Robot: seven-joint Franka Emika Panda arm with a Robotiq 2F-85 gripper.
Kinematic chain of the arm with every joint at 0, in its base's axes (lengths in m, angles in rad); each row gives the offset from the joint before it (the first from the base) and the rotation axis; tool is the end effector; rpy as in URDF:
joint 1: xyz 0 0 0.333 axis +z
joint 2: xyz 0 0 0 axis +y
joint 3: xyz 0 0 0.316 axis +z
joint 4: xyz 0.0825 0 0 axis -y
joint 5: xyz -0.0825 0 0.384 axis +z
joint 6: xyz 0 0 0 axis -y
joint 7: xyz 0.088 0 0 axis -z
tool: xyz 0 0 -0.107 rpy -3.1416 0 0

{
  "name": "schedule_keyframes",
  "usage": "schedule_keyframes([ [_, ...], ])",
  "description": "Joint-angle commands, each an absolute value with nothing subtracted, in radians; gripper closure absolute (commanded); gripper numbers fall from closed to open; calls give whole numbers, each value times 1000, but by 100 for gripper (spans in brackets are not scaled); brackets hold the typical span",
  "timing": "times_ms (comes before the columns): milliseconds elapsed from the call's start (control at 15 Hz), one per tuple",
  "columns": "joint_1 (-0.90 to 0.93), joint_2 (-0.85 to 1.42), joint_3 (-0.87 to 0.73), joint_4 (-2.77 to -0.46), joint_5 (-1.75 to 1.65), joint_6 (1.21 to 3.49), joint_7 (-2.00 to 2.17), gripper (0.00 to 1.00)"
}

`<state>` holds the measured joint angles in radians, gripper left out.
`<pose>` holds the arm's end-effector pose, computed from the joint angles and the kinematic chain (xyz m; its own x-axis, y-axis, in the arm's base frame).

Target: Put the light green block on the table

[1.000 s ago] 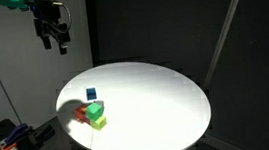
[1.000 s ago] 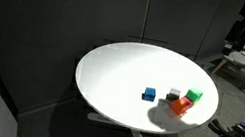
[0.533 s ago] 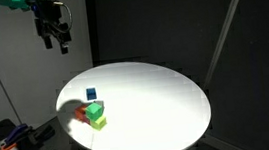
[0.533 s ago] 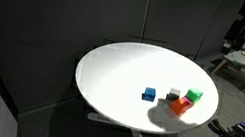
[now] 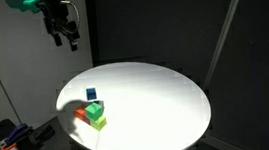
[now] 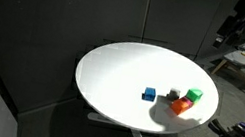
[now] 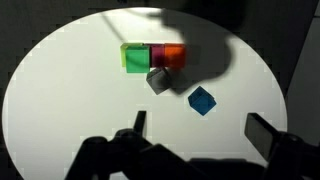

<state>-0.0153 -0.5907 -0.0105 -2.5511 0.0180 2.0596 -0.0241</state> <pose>0.3772 -0.0089 0.4741 0.9950 -0.0088 0.0994 -0.0069 -0.9998 -0.0201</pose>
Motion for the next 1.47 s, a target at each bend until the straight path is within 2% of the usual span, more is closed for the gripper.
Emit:
schedule_keyframes([
  [0, -42, -548, -19, -2533, -3, 2109, -2, 0],
  [1400, -99, -225, -61, -2552, -84, 2354, -17, 0],
])
